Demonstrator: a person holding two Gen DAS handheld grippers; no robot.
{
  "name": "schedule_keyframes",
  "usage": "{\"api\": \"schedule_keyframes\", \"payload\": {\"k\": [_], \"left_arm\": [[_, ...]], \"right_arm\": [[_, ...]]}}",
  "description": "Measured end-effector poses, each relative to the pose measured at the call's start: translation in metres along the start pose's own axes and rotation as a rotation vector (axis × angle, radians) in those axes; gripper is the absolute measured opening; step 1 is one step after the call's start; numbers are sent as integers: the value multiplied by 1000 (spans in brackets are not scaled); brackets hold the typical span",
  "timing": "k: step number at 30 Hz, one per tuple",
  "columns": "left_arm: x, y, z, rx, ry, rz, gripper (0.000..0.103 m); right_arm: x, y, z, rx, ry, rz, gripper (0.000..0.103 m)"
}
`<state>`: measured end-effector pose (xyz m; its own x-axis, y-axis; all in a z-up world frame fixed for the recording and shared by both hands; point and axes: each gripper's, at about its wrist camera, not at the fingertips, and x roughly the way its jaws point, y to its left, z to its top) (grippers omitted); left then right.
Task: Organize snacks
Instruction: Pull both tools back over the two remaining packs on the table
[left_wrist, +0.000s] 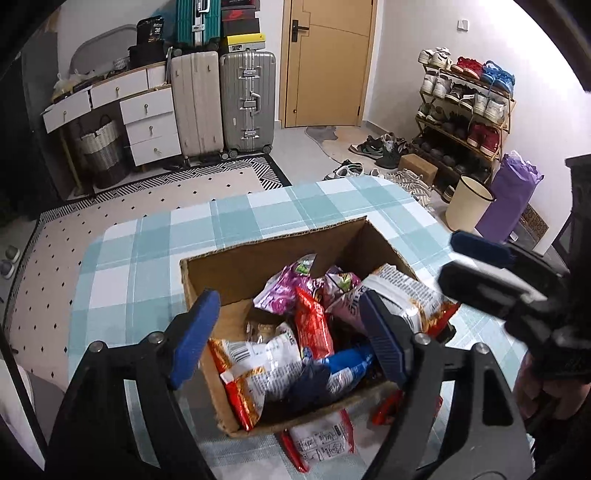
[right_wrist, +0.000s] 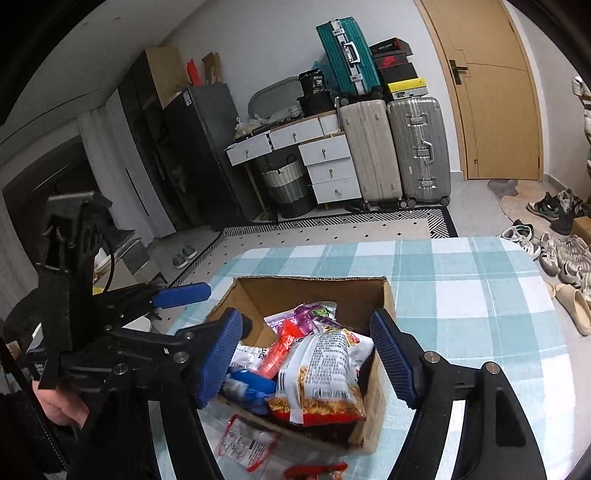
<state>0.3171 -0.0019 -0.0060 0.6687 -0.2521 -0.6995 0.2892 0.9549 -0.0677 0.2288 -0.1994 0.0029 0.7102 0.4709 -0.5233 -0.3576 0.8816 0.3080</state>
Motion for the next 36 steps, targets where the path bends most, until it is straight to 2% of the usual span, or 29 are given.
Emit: {"api": "schedule_keyframes", "payload": {"k": [6,17,22,26,30,36], "left_arm": [[-18,3,-11,-19,-12,17,78],[-73,-10,-38,-49,-77,51,81],[-108,-18,-53,-57,-143,65,87],[-126,-24,-63,-53,-162,69,89],[-143,-30,-77,-64,-186,82,101],[-156,-35,-92,-77,-197,88,102]], "right_arm": [[-24,1,-4,0,-25,-14,74],[-70,16,-21,1,-67,-49,82],[-92,21,-29,-3,-89,-72,87],[-109,30,-37,-6,-108,-83,89],[-122,38,-47,-7,-122,-83,91],[-136,47,-63,-4,-130,-78,92]]}}
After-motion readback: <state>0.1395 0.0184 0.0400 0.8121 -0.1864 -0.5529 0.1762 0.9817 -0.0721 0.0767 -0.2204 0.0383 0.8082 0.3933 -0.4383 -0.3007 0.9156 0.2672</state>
